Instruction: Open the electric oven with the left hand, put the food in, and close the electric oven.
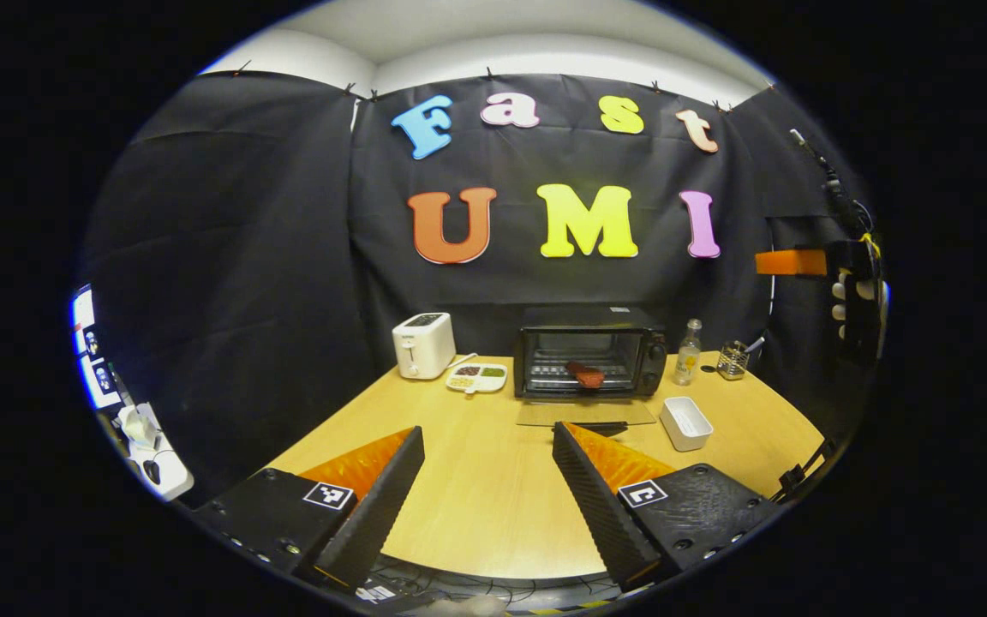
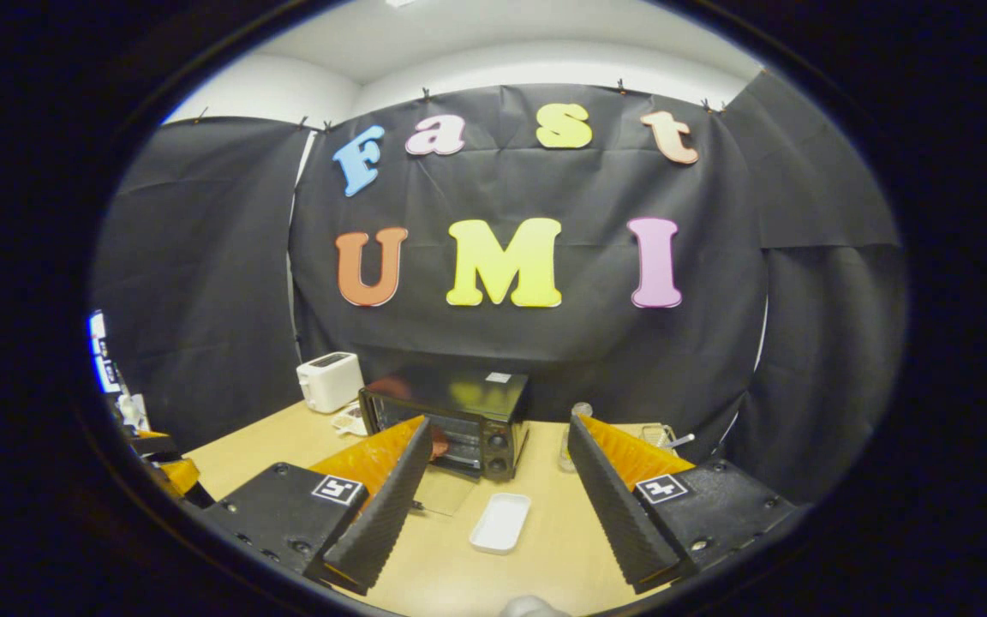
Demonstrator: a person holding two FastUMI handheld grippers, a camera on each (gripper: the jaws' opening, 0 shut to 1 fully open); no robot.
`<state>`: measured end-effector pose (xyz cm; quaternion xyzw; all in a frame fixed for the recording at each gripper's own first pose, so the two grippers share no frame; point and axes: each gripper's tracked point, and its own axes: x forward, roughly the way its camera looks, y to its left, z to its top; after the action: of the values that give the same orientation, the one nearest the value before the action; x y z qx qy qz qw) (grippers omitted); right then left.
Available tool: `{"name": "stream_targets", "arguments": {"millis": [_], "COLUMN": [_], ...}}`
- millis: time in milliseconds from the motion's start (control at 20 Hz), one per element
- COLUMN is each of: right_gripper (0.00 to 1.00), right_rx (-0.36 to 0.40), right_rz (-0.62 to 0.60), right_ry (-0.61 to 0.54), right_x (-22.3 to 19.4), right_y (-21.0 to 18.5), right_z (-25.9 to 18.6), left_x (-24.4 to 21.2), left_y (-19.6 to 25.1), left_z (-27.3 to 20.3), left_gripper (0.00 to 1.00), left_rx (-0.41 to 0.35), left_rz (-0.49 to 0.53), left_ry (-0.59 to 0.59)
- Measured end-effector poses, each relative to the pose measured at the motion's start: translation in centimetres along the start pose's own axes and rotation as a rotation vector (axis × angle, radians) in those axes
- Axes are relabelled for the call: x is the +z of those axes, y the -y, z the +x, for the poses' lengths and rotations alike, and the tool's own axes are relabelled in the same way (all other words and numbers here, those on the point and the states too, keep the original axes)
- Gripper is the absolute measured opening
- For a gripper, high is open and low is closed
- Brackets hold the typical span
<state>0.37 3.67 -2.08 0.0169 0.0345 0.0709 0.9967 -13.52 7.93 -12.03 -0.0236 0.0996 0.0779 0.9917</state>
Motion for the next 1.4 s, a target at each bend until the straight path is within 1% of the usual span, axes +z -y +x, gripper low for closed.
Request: {"name": "stream_targets", "arguments": {"millis": [50, 150, 200, 250, 300, 350, 450, 500, 550, 750, 850, 1000, 1050, 1100, 1150, 1200, 1250, 1300, 1400], "right_gripper": [1.00, 1.00, 0.96, 0.96, 1.00, 0.96, 0.96, 1.00, 1.00, 1.00, 1.00, 1.00, 0.96, 1.00, 1.00, 0.96, 0.96, 1.00, 1.00], "right_rx": [0.002, 0.044, 0.058, 0.069, 0.079, 0.082, 0.094, 0.091, 0.085, -0.005, -0.050, -0.124, -0.139, -0.151, -0.164, -0.183, -0.203, -0.222, -0.246], "right_rz": [0.006, 0.026, 0.024, 0.008, -0.006, -0.009, 0.015, 0.028, 0.026, 0.026, 0.059, 0.068, 0.072, 0.079, 0.080, 0.071, 0.060, 0.053, 0.054], "right_ry": [-0.003, -0.021, -0.033, -0.048, -0.051, -0.062, -0.081, -0.094, -0.107, -0.107, -0.089, -0.094, -0.090, -0.089, -0.095, -0.103, -0.113, -0.124, -0.145], "right_x": [-0.2, -1.2, -1.9, -2.4, -2.8, -3.2, -3.7, -3.9, -3.9, -2.3, -1.3, -0.8, -0.4, -0.4, -0.4, -0.6, -0.9, -1.1, -1.4], "right_y": [1.4, 2.8, 3.6, 4.4, 4.8, 5.1, 5.2, 5.3, 5.4, 5.7, 5.3, 5.0, 4.7, 4.1, 3.9, 4.0, 4.3, 4.5, 4.6], "right_z": [-0.7, -1.8, -2.2, -2.4, -2.5, -2.6, -2.5, -2.2, -1.9, -1.3, -1.1, -1.1, -1.2, -1.6, -1.8, -2.1, -2.4, -2.8, -3.2], "left_x": [-0.5, -1.8, -2.6, -3.3, -3.7, -4.3, -5.3, -5.7, -5.9, -8.3, -9.6, -10.6, -11.0, -11.3, -11.7, -12.1, -12.4, -13.0, -13.5], "left_y": [1.5, 4.1, 5.2, 6.4, 7.5, 8.3, 9.5, 9.7, 10.0, 11.1, 11.6, 12.7, 13.2, 13.3, 13.5, 13.7, 13.8, 14.0, 14.1], "left_z": [0.9, 2.8, 3.7, 4.5, 5.3, 6.0, 7.7, 8.6, 9.6, 13.8, 15.3, 18.5, 19.5, 20.3, 21.1, 21.8, 22.4, 23.0, 23.8], "left_gripper": [0.97, 0.97, 0.97, 0.97, 0.97, 0.97, 0.97, 0.97, 0.97, 0.97, 0.97, 0.97, 0.97, 0.97, 0.97, 0.97, 0.97, 0.97, 0.97], "left_rx": [0.000, 0.014, 0.019, 0.022, 0.019, 0.013, 0.000, -0.006, -0.022, -0.092, -0.114, -0.180, -0.198, -0.208, -0.212, -0.210, -0.213, -0.213, -0.217], "left_rz": [-0.003, -0.009, -0.011, -0.016, -0.018, -0.020, 0.006, 0.021, 0.035, 0.058, 0.063, 0.080, 0.081, 0.081, 0.078, 0.076, 0.076, 0.078, 0.075], "left_ry": [-0.013, -0.046, -0.065, -0.087, -0.096, -0.107, -0.133, -0.138, -0.142, -0.172, -0.179, -0.184, -0.187, -0.194, -0.202, -0.204, -0.207, -0.219, -0.229]}}
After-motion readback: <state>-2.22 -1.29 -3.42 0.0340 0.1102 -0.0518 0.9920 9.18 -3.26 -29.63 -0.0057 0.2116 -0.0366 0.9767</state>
